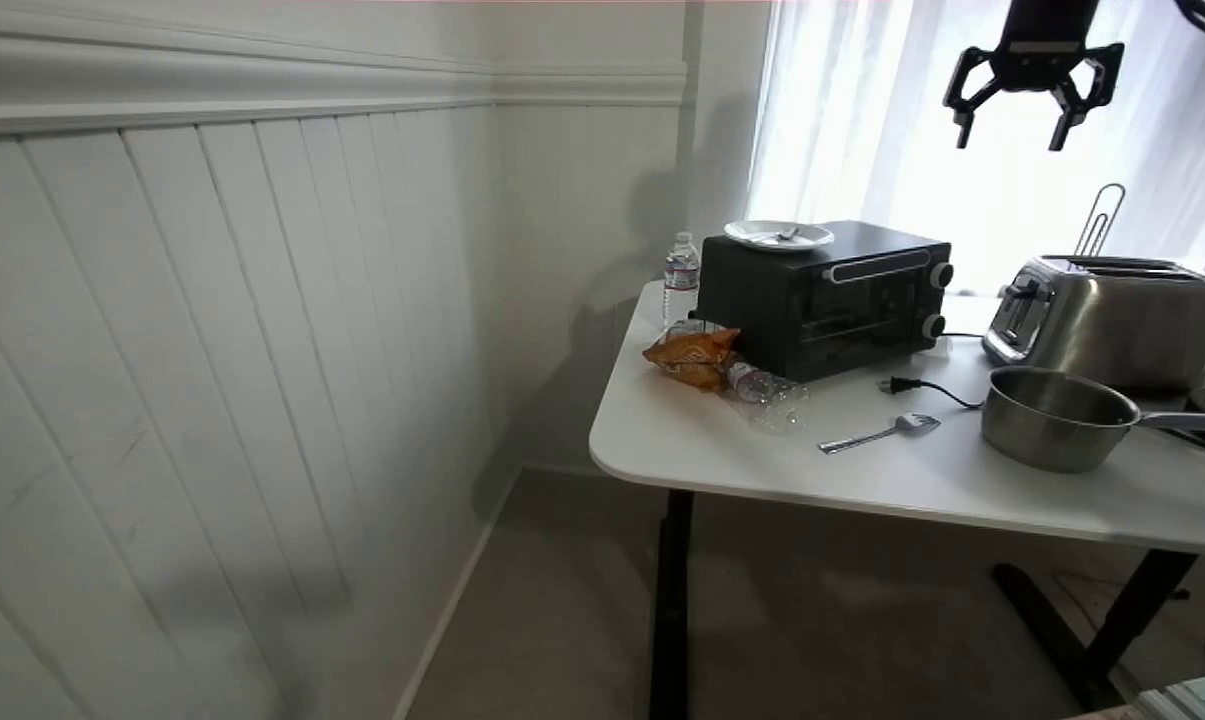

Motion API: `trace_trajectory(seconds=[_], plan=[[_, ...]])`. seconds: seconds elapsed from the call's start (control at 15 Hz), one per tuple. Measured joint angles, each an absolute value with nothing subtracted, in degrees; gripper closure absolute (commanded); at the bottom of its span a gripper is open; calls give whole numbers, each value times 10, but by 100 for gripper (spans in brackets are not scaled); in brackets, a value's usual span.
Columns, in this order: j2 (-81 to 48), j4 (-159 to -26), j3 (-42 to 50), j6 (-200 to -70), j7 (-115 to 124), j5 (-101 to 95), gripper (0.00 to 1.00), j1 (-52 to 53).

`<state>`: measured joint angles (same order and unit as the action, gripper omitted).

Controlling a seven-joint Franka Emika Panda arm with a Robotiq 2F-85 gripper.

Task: Pick up the silver spoon from the white plate and put it in the silver pot

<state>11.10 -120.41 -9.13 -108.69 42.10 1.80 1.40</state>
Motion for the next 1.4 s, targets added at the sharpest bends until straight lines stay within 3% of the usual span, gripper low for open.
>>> trace_trajectory(seconds=[0.53, 1.4], plan=[[2, -1146, -147, -1240, 702, -88, 0, 75], [-10, -1139, -135, -1242, 705, -93, 0, 85]])
